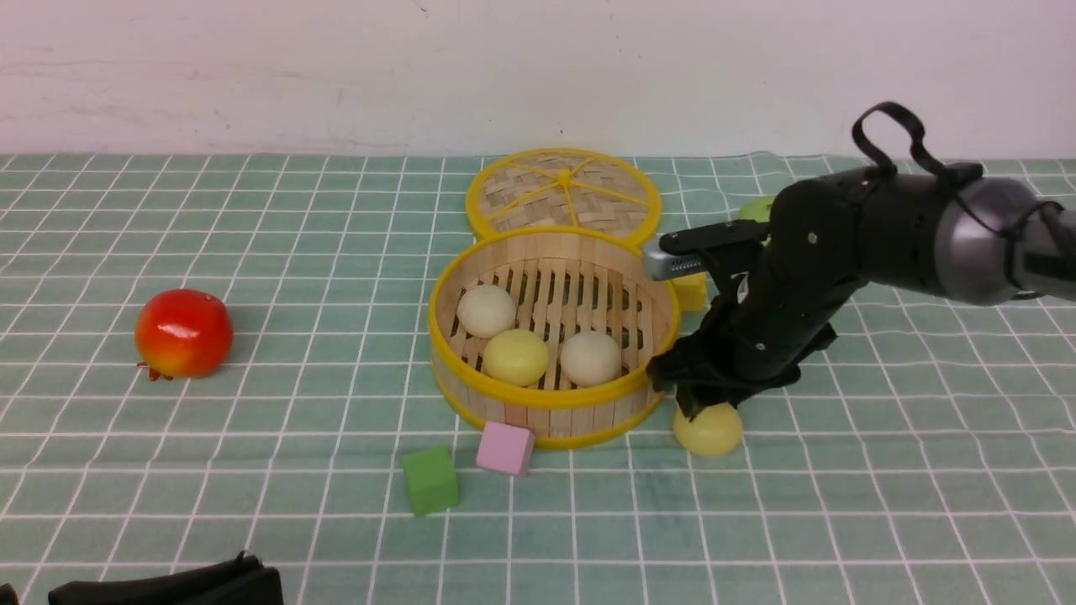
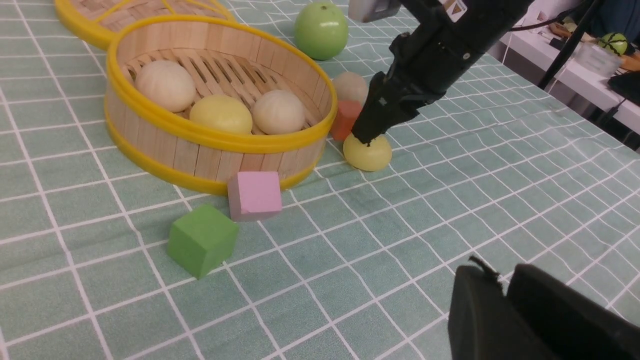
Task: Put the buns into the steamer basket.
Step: Use the right arm to grab a steamed stuffed bun, then use the right arm to put the steamed stuffed bun into the steamer
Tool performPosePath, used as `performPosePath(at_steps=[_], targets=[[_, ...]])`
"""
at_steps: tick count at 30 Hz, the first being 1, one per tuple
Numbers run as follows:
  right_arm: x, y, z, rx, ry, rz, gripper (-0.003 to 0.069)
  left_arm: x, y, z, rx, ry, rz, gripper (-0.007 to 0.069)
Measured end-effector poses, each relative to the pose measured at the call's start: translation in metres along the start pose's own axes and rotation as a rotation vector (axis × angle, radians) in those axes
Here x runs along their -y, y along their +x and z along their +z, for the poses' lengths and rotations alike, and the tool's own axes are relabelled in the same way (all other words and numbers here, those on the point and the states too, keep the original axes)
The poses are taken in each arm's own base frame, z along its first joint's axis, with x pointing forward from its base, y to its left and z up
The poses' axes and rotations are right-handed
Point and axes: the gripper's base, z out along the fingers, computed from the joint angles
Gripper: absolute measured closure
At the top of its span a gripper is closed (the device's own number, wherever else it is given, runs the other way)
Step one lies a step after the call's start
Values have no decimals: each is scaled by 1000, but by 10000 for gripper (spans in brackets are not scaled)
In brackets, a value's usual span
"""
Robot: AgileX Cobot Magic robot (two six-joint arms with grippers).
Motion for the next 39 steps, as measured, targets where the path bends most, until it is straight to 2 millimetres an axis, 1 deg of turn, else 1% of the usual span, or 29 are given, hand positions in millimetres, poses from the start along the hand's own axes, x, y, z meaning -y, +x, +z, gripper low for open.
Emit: performPosePath(at_steps=[4, 6, 8, 11, 12, 13, 15, 16, 17, 18, 21, 22, 23, 25, 27, 29, 30, 31, 33, 35, 36, 37, 38, 39], targets=[[0, -1, 1, 11, -1, 0, 303, 0, 0, 0, 0, 0, 0, 533], [0, -1, 3, 6, 0, 0, 336, 0, 0, 0, 0, 0, 0, 533], [0, 0, 5, -2, 1, 1, 377, 0, 0, 0, 0, 0, 0, 533], [1, 2, 5, -18, 2, -9, 473, 0, 0, 0, 0, 0, 0, 533], [1, 2, 5, -19, 2, -11, 473, 0, 0, 0, 0, 0, 0, 533], [1, 2, 5, -25, 3, -21, 529, 0, 0, 0, 0, 0, 0, 533], [1, 3, 5, -37, 3, -32, 609, 0, 0, 0, 0, 0, 0, 533], [1, 4, 4, -42, 3, -34, 631, 0, 0, 0, 0, 0, 0, 533], [1, 4, 4, -42, 3, -34, 635, 0, 0, 0, 0, 0, 0, 533], [1, 4, 0, -47, 3, -44, 653, 0, 0, 0, 0, 0, 0, 533], [-1, 2, -14, -39, -1, -52, 655, 0, 0, 0, 0, 0, 0, 533], [-2, -2, -27, -16, -5, -58, 655, 0, 0, 0, 0, 0, 0, 533], [-4, -5, -36, 8, -12, -63, 655, 0, 0, 0, 0, 0, 0, 531], [-8, -17, -60, 99, -35, -71, 655, 0, 0, 0, 0, 0, 0, 529], [-12, -29, -78, 191, -61, -80, 655, 0, 0, 0, 0, 0, 0, 529], [-16, -40, -87, 274, -83, -89, 655, 0, 0, 0, 0, 0, 0, 529], [-17, -46, -87, 311, -89, -97, 655, 0, 0, 0, 0, 0, 0, 529], [-17, -47, -88, 320, -89, -100, 655, 0, 0, 0, 0, 0, 0, 529], [-18, -61, -76, 396, -85, -133, 652, 0, 0, 0, 0, 0, 0, 529], [-18, -65, -65, 399, -81, -142, 651, 0, 0, 0, 0, 0, 0, 529], [-17, -71, -51, 395, -77, -148, 650, 0, 0, 0, 0, 0, 0, 527], [-17, -72, -47, 391, -77, -149, 650, 0, 0, 0, 0, 0, 0, 526], [-17, -75, -31, 369, -78, -145, 648, 0, 0, 0, 0, 0, 0, 525], [-17, -75, -24, 358, -78, -145, 648, 0, 0, 0, 0, 0, 0, 525]])
